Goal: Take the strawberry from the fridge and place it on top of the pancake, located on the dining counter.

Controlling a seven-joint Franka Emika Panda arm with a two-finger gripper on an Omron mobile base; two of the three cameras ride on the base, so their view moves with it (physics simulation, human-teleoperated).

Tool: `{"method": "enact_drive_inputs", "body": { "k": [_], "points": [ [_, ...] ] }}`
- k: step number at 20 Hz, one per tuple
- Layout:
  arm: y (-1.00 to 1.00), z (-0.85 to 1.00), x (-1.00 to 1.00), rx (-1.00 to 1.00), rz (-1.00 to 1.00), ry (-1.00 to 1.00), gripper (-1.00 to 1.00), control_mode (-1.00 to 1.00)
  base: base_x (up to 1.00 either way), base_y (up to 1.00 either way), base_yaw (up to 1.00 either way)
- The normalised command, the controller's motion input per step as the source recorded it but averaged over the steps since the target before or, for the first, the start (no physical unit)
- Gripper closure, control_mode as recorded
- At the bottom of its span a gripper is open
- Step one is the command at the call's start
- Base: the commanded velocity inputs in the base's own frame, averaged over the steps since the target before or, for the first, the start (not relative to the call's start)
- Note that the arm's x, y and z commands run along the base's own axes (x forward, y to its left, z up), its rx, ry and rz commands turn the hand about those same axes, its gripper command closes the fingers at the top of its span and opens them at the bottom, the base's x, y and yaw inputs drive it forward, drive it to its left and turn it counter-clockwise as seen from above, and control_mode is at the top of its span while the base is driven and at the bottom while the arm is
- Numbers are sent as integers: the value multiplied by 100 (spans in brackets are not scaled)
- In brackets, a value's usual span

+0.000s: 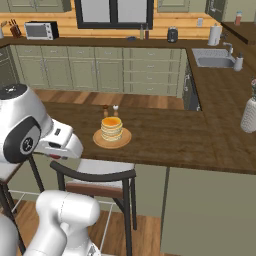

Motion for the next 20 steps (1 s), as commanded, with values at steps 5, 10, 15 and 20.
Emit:
{"method": "enact_drive_inputs", "body": {
  "k": [5,10,15,20],
  "points": [
    [0,23,71,-4,12,-4,100,-100,0,0,0],
    [-1,13,100,0,9,-3,100,-100,0,0,0],
    [0,10,100,1,0,3,100,-100,0,0,0],
    [0,0,100,0,-4,2,100,-100,0,0,0]
  ]
}}
